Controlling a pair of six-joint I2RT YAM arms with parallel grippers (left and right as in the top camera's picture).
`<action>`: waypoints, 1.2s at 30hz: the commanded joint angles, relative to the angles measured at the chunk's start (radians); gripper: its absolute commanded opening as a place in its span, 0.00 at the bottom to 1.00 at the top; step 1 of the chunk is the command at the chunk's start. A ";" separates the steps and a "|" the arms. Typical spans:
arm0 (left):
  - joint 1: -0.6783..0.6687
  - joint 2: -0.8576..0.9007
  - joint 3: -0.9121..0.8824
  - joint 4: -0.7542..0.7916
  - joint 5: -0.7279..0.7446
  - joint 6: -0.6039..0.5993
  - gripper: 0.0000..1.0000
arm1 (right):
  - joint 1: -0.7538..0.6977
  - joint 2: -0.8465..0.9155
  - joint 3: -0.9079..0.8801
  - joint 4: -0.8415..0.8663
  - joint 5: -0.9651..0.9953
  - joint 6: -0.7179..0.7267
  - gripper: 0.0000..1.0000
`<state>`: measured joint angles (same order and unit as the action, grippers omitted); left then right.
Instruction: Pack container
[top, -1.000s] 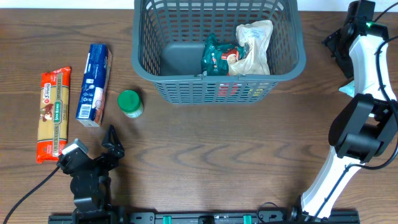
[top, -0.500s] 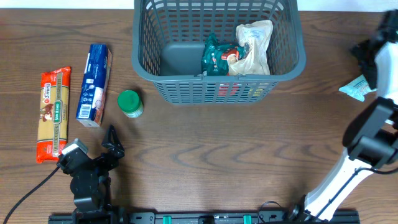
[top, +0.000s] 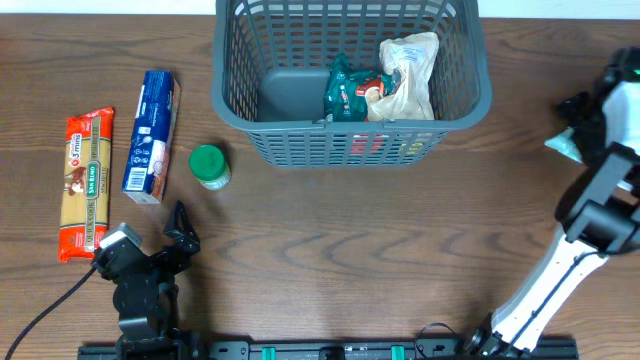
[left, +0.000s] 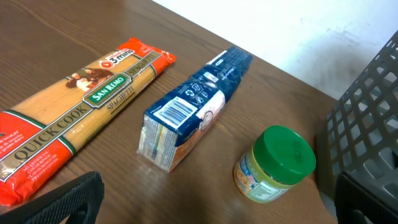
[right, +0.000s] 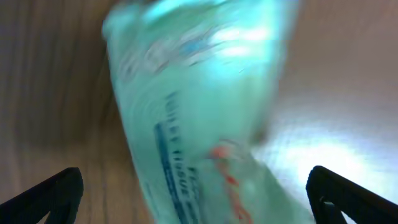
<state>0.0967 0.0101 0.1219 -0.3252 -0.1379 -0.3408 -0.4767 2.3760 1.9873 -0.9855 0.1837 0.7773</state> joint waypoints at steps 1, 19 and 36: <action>0.005 -0.006 -0.021 -0.005 -0.004 -0.005 0.99 | 0.041 0.044 0.006 0.011 -0.002 -0.009 0.99; 0.005 -0.006 -0.021 -0.005 -0.004 -0.005 0.99 | 0.108 0.074 0.006 0.028 0.011 -0.040 0.99; 0.005 -0.006 -0.021 -0.005 -0.004 -0.005 0.99 | 0.133 0.074 0.006 0.008 -0.038 0.063 0.99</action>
<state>0.0967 0.0101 0.1219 -0.3252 -0.1379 -0.3408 -0.3706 2.4153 1.9888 -0.9718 0.1558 0.8230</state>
